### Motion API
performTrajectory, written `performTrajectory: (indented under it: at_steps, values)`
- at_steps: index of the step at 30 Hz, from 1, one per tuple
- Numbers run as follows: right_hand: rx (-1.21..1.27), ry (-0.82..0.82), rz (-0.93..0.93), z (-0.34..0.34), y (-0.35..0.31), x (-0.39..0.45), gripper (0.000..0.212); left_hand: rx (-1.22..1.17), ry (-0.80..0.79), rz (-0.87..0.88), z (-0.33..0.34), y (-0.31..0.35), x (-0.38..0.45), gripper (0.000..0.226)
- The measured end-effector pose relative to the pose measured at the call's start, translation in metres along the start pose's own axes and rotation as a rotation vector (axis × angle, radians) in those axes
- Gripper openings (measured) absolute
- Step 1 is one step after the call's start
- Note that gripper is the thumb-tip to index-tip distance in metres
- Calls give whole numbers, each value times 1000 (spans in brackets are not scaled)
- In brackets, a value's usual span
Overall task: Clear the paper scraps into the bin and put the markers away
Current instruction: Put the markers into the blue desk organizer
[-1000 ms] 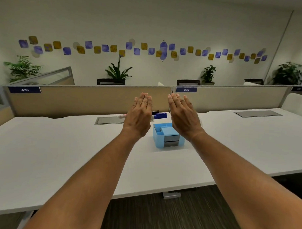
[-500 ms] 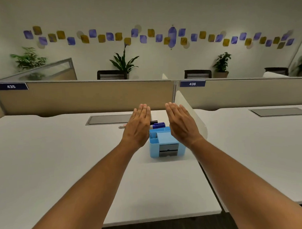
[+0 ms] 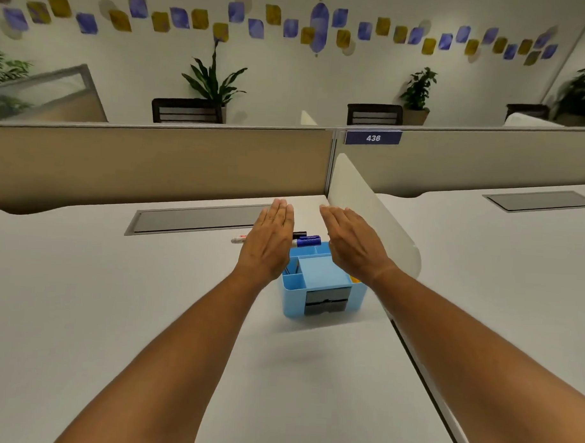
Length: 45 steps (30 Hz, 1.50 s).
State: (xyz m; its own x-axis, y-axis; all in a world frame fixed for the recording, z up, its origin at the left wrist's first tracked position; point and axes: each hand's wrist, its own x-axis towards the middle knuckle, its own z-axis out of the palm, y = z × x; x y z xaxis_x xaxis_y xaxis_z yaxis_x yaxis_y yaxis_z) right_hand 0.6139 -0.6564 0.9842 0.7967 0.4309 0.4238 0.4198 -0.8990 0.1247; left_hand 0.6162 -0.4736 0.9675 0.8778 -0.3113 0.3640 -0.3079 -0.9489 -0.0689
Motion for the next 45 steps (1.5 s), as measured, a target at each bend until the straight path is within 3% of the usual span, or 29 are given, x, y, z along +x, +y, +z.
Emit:
performTrajectory:
  at_steps: [7,12,14,19,24,27,34,45]
  values:
    - [30,-114,-33,46,-11,7,58,-28,-84,-53,38,-20,-9,72]
    - [-35,-215,-44,62,-24,4,31,-6,-118,-89,52,-28,-21,73]
    - [-14,-270,-80,68,-27,4,31,9,-141,-102,54,-28,-27,73]
    - [168,-409,-145,79,-32,7,42,37,-178,-137,58,-28,-36,73]
    - [446,-513,-127,78,-28,10,12,63,-177,-155,58,-28,-38,70]
    - [435,-595,-180,76,-25,17,17,67,-185,-176,58,-30,-39,70]
    - [316,-620,-274,80,-22,26,45,65,-220,-207,61,-33,-41,72]
    - [240,-676,-316,79,-33,38,40,55,-258,-232,66,-36,-43,73]
